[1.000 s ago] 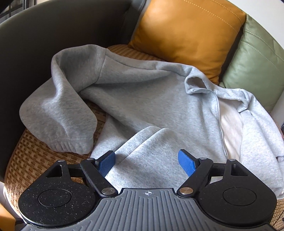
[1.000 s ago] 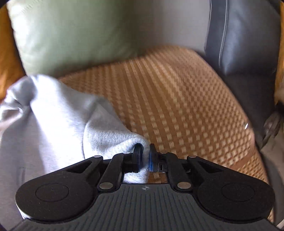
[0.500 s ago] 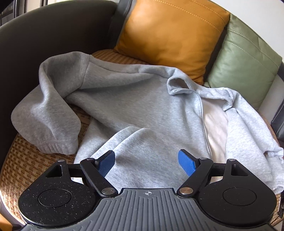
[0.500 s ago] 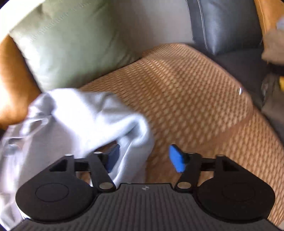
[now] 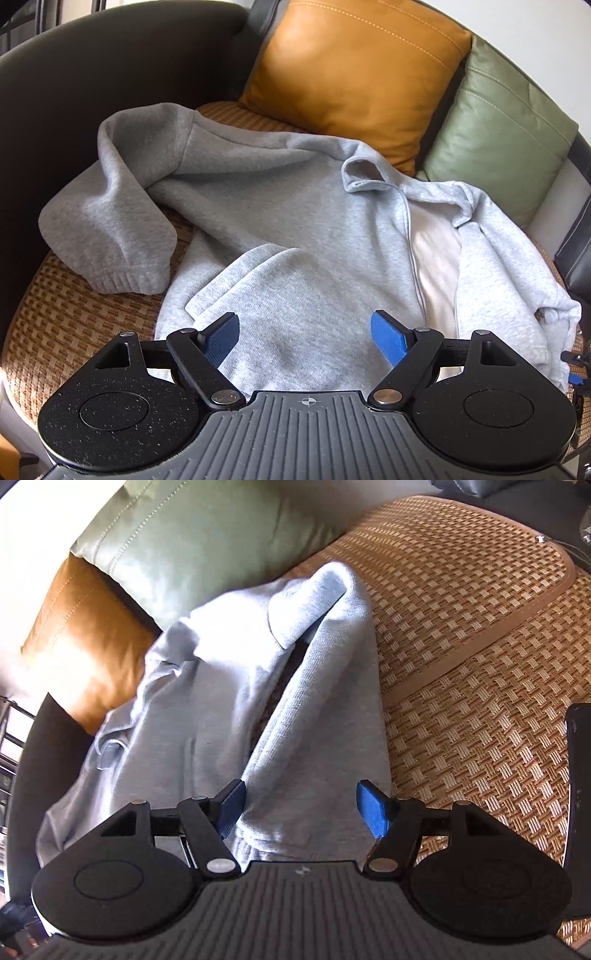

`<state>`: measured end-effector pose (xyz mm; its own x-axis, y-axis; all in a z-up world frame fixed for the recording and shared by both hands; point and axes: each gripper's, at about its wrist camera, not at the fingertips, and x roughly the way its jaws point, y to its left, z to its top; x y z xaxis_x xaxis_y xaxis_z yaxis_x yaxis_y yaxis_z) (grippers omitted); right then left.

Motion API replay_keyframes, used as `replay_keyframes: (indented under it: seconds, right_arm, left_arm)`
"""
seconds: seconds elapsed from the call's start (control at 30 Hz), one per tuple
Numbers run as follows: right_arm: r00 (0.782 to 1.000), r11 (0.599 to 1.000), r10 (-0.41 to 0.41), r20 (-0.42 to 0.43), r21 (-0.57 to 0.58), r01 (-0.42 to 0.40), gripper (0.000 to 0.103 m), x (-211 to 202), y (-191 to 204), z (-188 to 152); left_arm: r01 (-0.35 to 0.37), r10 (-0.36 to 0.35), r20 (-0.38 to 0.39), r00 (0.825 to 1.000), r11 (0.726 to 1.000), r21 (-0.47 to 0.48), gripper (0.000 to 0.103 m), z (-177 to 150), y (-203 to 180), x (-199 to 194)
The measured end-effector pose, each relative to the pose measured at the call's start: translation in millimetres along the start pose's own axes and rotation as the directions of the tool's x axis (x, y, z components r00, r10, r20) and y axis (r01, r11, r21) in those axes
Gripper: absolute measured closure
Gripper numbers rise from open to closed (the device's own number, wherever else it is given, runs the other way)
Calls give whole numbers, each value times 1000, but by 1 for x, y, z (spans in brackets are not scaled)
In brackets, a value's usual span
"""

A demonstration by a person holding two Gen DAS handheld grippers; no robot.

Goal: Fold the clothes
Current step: 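Grasp the hoodie sleeve with the right tool and drag it across the body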

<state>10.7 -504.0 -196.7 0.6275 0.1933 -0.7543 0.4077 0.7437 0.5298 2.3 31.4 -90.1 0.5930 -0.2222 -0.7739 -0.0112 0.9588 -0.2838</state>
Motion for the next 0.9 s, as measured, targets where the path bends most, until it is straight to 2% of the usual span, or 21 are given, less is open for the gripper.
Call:
replay_keyframes:
  seconds: [0.1, 0.3, 0.4, 0.47, 0.53, 0.63, 0.7, 0.73, 0.8, 0.83, 0.87, 0.9]
  right_arm:
    - [1000, 1000, 2, 3, 24, -2, 32, 6, -7, -1]
    - [993, 999, 40, 111, 0, -40, 32, -30, -15, 1]
    - [995, 1000, -4, 103, -11, 5, 32, -34, -26, -1]
    - [996, 998, -43, 84, -36, 46, 32, -27, -32, -5]
    - [997, 998, -41, 67, -33, 43, 32, -14, -34, -9]
    - [999, 1000, -20, 49, -22, 21, 32, 6, -31, -14]
    - [999, 999, -10, 44, -35, 12, 32, 11, -26, -17]
    - [999, 999, -5, 43, -44, 7, 37, 13, -23, -18]
    - [999, 998, 4, 39, -62, -2, 56, 17, -18, -19]
    - [1000, 997, 5, 29, -72, -2, 84, 18, -16, -19]
    - [1000, 997, 3, 19, -80, -1, 98, 16, -14, -16]
    - [1000, 996, 3, 20, -95, -1, 98, 11, -12, -13]
  left_arm:
    - [-1, 1, -7, 1000, 1000, 6, 16, -1, -1, 3]
    - [-14, 14, -8, 1000, 1000, 26, 16, 5, 0, 13]
    - [-3, 3, 3, 1000, 999, 35, 16, 3, 8, 6]
    - [-60, 59, 22, 998, 997, 42, 16, 1, 17, 1]
    - [-113, 112, 23, 993, 993, 19, 16, 0, 31, 2]
    - [-77, 75, -35, 997, 996, -49, 16, 2, 50, 18]
    - [-55, 53, -48, 997, 997, -47, 17, 0, 50, 28]
    - [-57, 56, -49, 997, 998, -27, 17, -2, 47, 33]
    - [-66, 67, -48, 997, 998, 13, 21, -5, 42, 35]
    - [-66, 68, -49, 996, 997, 27, 39, -6, 40, 34]
    - [-67, 69, -50, 996, 997, 41, 58, -8, 38, 34]
    - [-67, 70, -51, 996, 996, 55, 64, -9, 36, 33]
